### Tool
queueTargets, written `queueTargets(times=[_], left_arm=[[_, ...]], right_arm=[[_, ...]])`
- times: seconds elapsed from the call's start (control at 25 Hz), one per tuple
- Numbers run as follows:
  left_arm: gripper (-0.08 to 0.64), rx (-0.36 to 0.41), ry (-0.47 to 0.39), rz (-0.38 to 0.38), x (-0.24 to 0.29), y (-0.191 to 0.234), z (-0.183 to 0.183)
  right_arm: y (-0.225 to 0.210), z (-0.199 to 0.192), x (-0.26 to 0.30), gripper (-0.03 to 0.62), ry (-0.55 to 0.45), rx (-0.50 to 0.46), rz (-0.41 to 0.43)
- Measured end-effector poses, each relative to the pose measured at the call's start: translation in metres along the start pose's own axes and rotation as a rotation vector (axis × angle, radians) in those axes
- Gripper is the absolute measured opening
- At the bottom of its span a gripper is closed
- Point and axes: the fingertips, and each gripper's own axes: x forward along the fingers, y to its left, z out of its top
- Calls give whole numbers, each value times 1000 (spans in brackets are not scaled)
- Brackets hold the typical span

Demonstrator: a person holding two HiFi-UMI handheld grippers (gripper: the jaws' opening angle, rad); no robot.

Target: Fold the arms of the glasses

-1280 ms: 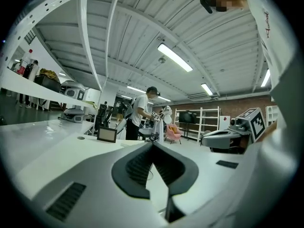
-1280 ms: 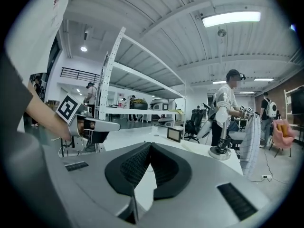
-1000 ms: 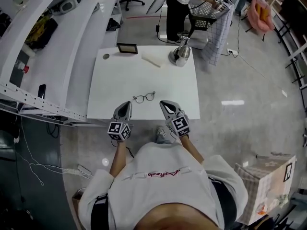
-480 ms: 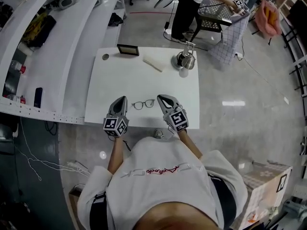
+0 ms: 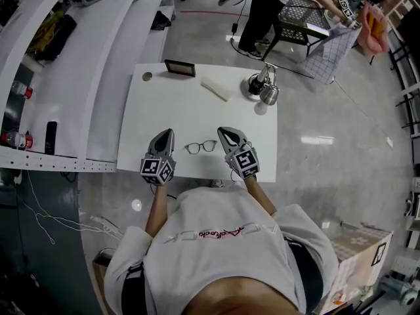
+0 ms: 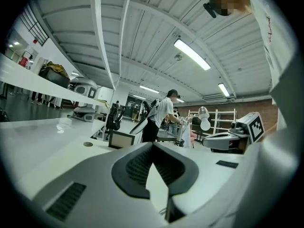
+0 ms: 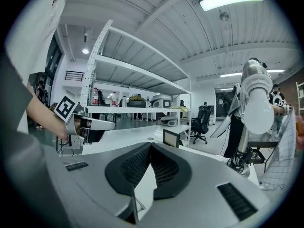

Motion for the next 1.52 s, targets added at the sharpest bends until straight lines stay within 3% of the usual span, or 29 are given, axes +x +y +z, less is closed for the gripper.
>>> queueTargets(times=[0.48,1.32,1.52], left_arm=[[21,-32,41,-17,-8,14,-8],[23,-98,249,-26,-36,-7,-95],[23,-73,285,-40,-38,-9,-111]], right_arm=[[-1,-11,1,31,35,32,-49],[15,-86,-31,31,189,180,-69],[22,-103,-36,31,225,199,-54]])
